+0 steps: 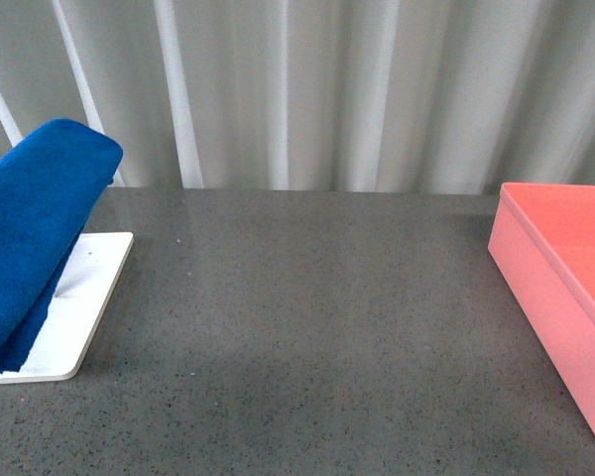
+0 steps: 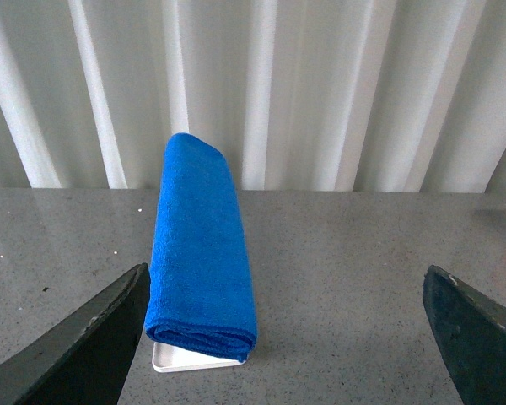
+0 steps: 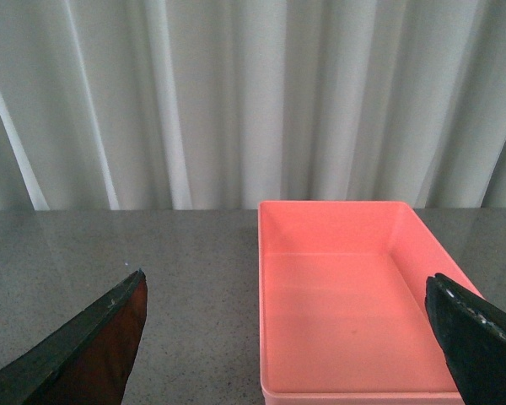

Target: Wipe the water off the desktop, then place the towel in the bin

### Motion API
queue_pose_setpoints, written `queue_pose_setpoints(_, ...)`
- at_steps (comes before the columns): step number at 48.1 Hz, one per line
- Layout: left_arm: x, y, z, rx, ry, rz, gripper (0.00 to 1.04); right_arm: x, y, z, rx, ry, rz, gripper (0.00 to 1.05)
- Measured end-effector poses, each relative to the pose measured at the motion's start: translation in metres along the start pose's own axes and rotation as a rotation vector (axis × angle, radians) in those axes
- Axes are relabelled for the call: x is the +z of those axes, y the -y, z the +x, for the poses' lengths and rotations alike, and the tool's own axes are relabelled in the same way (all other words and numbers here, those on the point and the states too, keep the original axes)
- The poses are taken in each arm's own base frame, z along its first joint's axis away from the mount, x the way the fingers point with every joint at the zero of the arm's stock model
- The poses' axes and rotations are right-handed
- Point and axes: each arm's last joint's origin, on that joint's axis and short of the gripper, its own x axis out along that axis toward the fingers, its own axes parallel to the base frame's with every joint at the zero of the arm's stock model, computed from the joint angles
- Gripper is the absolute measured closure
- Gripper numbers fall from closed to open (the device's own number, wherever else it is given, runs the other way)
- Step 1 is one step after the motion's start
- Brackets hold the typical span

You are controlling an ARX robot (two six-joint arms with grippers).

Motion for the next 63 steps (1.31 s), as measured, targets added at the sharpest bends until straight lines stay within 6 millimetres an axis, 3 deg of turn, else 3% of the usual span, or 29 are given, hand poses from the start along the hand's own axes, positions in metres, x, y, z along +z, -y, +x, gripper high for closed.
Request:
queue_pose_setpoints(4, 0.0, 0.0, 0.0, 0.002, -0.002, -0.004, 0.07, 0.0, 0.0, 0.0, 0.0, 0.0, 0.0, 0.07)
queue_pose_setpoints(8, 0.001, -0.001, 0.006, 0.072, -0.331, -0.172, 0.07, 0.0, 0.0, 0.0, 0.0, 0.0, 0.0, 0.07)
queue_pose_setpoints(10, 0.006, -0.002, 0.017, 0.084, -0.408, -0.258, 0.07, 0.0, 0.0, 0.0, 0.0, 0.0, 0.0, 0.07)
queue_pose_setpoints(15, 0.032, -0.008, 0.055, 0.08, -0.392, -0.289, 0.07, 0.0, 0.0, 0.0, 0.0, 0.0, 0.0, 0.07)
queue_pose_setpoints(21, 0.059, -0.017, 0.112, 0.069, -0.402, -0.19, 0.07, 0.0, 0.0, 0.0, 0.0, 0.0, 0.0, 0.07)
queue_pose_setpoints(24, 0.062, -0.022, 0.148, 0.067, -0.474, -0.127, 0.07, 0.0, 0.0, 0.0, 0.0, 0.0, 0.0, 0.07)
queue_pose_setpoints(30, 0.062, -0.027, 0.193, 0.029, -0.579, -0.086, 0.07, 0.0, 0.0, 0.0, 0.0, 0.0, 0.0, 0.07)
queue_pose_setpoints(40, 0.073, -0.031, 0.256, 0.067, -0.596, 0.057, 0.07, 0.0, 0.0, 0.0, 0.0, 0.0, 0.0, 0.07)
queue_pose_setpoints(49, 0.063, -0.028, 0.289, 0.039, -0.641, 0.087, 0.07, 0.0, 0.0, 0.0, 0.0, 0.0, 0.0, 0.07)
queue_pose_setpoints(63, 0.031, -0.03, 0.312, 0.08, -0.715, 0.16, 0.07, 0.0, 0.0, 0.0, 0.0, 0.0, 0.0, 0.07)
